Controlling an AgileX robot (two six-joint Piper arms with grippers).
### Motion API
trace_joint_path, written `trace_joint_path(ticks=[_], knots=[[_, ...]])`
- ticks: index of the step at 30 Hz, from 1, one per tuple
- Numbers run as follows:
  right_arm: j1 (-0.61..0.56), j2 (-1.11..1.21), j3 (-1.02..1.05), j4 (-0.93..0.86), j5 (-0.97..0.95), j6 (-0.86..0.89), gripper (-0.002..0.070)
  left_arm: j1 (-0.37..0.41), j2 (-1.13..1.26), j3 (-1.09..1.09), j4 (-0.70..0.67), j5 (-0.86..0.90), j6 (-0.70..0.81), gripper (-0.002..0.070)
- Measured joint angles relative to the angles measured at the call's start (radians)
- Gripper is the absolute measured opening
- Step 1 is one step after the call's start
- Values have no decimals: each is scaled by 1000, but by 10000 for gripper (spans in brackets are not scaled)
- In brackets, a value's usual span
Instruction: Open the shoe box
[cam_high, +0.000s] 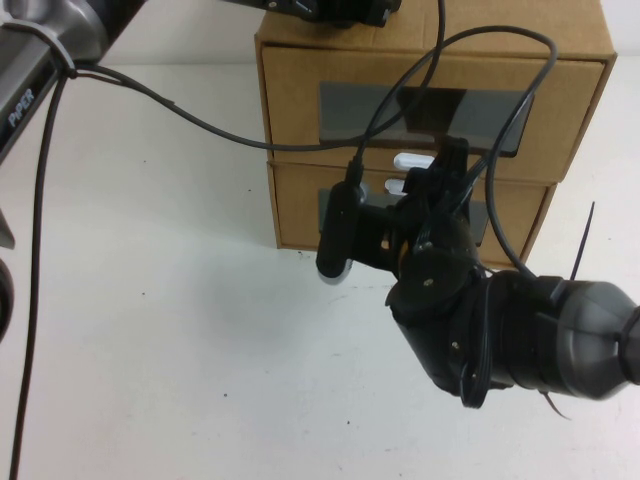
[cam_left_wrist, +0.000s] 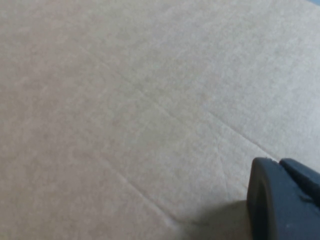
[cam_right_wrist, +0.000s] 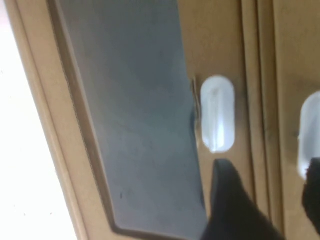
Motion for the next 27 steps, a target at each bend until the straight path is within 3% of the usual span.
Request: trace_joint_path(ticks=[10, 20, 27], knots=[[-22, 0, 7, 24, -53, 0, 468, 0, 0, 0, 0, 0, 0, -7], [-22, -48, 23, 35, -120, 0, 480, 1, 0, 0, 0, 1, 7, -7], [-24, -143, 54, -22, -143, -32, 421, 1, 0, 0, 0, 3, 9, -7]])
